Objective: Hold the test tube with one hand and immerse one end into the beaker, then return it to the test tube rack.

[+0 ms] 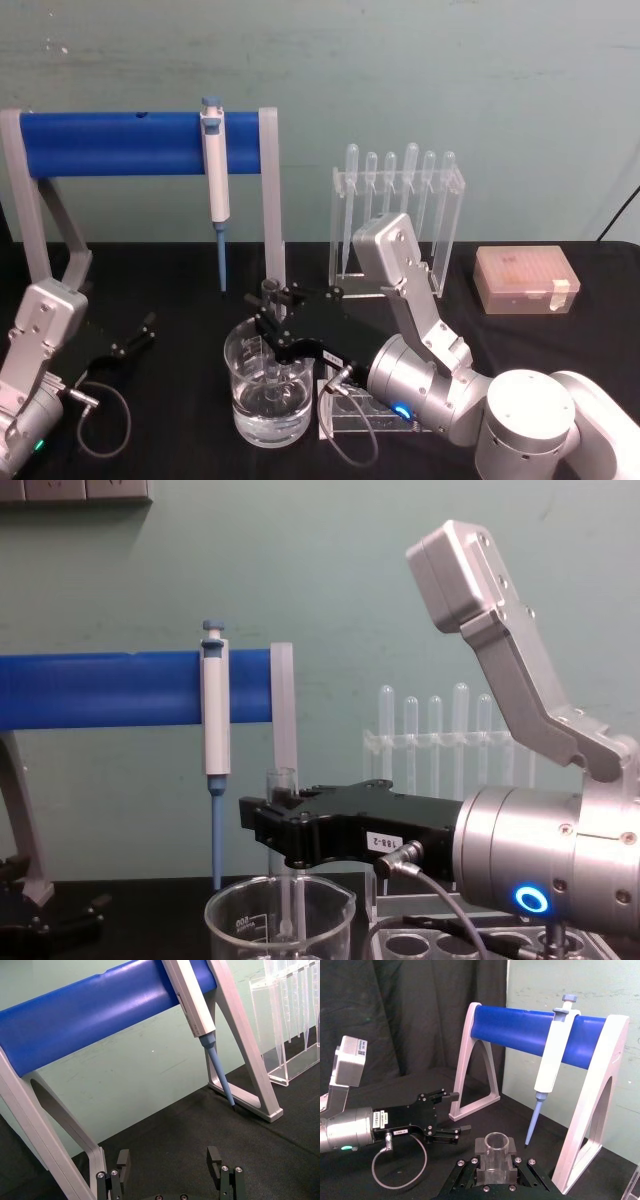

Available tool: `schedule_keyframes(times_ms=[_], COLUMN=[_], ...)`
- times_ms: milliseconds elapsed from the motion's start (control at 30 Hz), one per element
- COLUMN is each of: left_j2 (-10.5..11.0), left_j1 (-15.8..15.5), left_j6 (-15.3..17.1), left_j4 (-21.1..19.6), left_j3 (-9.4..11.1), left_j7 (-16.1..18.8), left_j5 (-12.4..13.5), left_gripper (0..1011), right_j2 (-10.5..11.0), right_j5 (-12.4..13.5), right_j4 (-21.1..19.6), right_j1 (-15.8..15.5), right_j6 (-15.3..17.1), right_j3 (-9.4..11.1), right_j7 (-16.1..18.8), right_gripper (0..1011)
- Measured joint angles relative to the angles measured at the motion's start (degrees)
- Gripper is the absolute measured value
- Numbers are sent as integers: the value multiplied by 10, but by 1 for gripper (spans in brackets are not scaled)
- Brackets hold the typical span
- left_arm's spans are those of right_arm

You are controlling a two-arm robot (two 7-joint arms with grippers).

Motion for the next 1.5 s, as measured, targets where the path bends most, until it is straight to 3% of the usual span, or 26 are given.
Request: schedule_keyframes(times_ms=[1500], left_j2=[0], left_j1=[0], left_j6=[0], left_j4=[0], left_j3=[0], left_j7=[0], left_j5=[0], left_gripper=[1000], right_j2=[0], right_j5=[0], right_j4=[0], right_j1=[0], right_j6=[0], right_j3=[0], right_j7=[0], right_gripper=[225])
